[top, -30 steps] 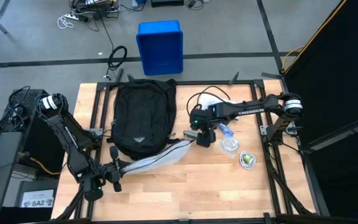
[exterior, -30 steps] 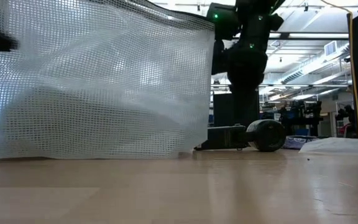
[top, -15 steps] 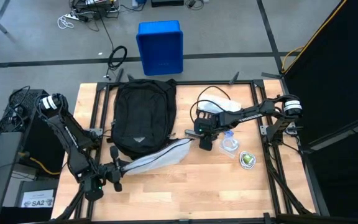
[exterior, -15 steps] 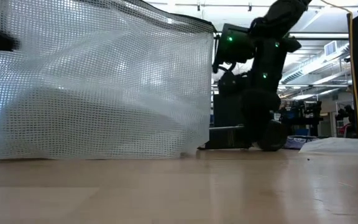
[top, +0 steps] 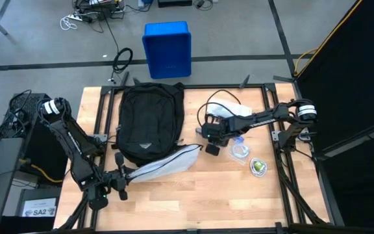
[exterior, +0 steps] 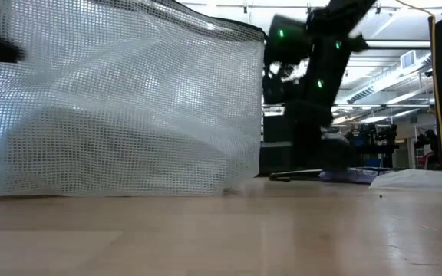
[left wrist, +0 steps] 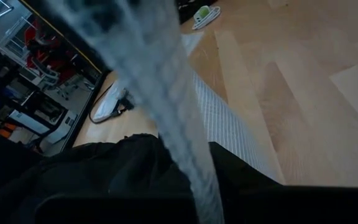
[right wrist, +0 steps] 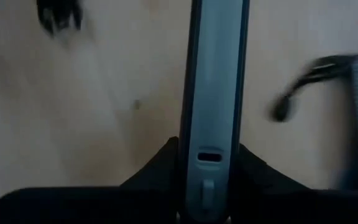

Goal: Unpack backpack
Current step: Put the mini fan into the zip bag

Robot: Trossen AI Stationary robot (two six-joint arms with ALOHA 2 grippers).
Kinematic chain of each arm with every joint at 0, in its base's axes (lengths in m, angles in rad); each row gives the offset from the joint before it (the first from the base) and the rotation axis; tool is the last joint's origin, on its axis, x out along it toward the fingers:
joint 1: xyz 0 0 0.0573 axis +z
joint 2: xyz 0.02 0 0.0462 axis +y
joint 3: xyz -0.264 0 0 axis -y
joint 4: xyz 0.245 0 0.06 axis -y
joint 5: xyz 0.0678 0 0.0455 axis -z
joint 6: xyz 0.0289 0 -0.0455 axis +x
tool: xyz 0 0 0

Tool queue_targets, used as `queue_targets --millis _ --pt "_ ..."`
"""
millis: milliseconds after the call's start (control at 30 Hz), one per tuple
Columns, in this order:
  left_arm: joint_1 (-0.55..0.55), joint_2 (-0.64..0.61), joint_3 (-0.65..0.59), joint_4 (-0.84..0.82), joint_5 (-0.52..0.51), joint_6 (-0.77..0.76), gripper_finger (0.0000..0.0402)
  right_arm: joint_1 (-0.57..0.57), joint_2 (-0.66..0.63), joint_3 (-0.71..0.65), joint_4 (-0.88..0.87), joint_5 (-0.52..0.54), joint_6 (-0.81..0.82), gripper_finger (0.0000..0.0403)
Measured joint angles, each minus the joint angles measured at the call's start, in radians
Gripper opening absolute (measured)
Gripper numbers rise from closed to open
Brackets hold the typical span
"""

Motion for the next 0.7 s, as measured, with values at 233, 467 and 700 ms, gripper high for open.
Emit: queue_targets --millis 233,467,700 --pt "0.000 0.000 0.000 0.002 0.000 0.000 0.0000 0.039 -0.110 0.174 -0.195 0.222 0.023 0.0060" --pt "0.000 0.000 0.000 0.002 -0.002 0.001 0.0000 0.128 -0.256 0.265 0.148 0.231 -0.158 0.0060" --pt "0.025 0.000 0.000 0.002 -0.019 0.009 0.0000 0.232 -0.181 0.265 0.664 -0.016 -0.406 0.0060"
